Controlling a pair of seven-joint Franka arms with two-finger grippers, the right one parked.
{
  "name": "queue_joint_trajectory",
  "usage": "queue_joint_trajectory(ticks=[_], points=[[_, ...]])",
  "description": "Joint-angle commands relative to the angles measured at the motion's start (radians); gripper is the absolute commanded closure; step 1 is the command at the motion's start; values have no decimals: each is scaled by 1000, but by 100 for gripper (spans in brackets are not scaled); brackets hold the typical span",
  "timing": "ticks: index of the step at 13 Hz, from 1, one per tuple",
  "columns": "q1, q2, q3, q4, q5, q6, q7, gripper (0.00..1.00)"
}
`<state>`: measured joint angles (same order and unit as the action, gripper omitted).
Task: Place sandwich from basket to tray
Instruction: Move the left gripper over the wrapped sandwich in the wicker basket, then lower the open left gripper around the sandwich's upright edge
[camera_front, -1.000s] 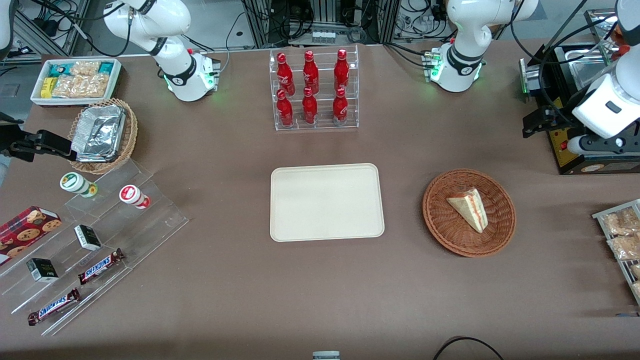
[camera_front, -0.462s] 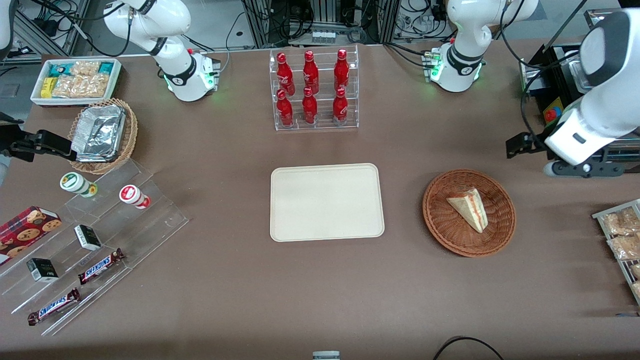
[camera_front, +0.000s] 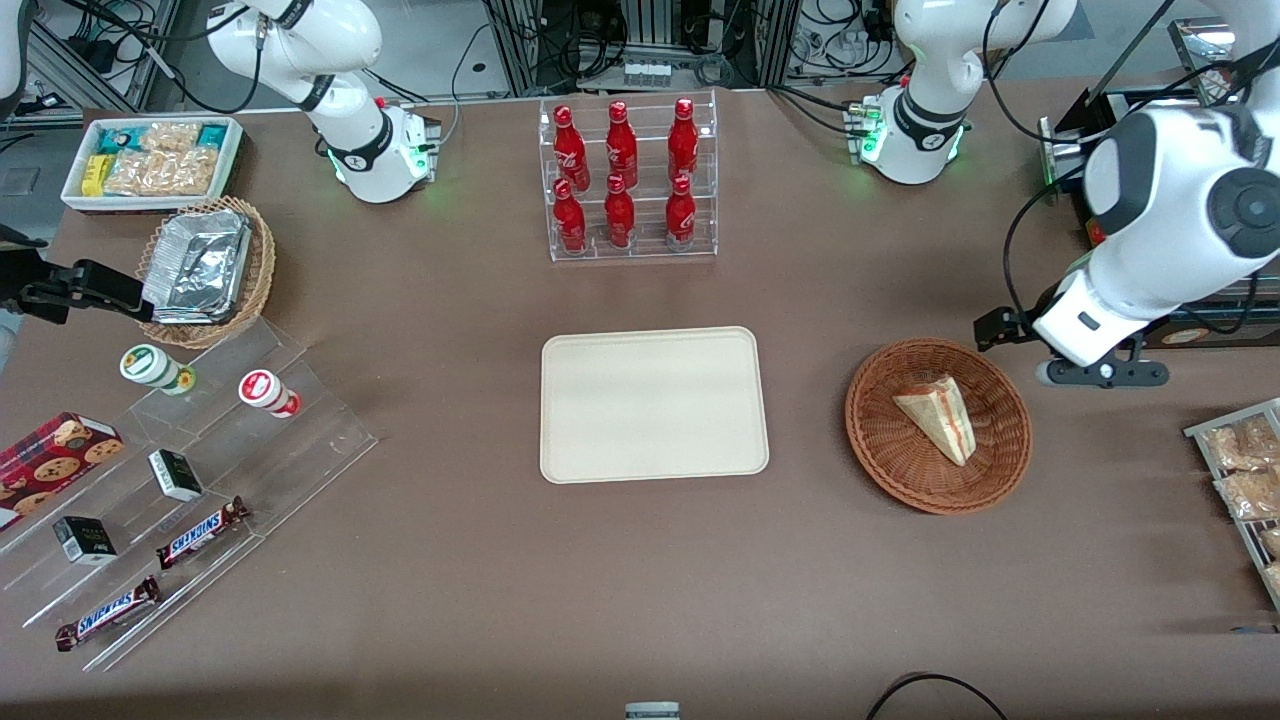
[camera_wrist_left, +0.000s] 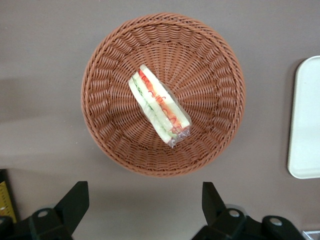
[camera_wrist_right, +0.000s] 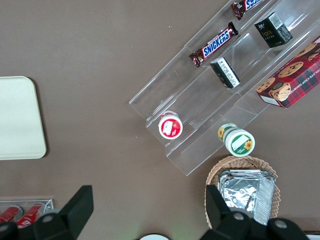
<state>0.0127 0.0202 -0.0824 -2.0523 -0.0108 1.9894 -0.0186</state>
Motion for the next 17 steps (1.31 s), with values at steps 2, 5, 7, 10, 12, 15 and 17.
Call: queue_joint_trajectory(ticks=[2, 5, 7, 10, 12, 15, 17], points=[[0, 10, -3, -92, 5, 164, -41, 0], [-11, 30, -10, -150, 5, 293, -200, 0], [-20, 49, -10, -149, 5, 313, -344, 0], [-31, 72, -10, -149, 5, 348, -544, 0], [-36, 93, -11, -149, 5, 362, -714, 0], [-51, 121, -11, -147, 5, 390, -811, 0], [-51, 136, -10, -144, 8, 391, -802, 0]])
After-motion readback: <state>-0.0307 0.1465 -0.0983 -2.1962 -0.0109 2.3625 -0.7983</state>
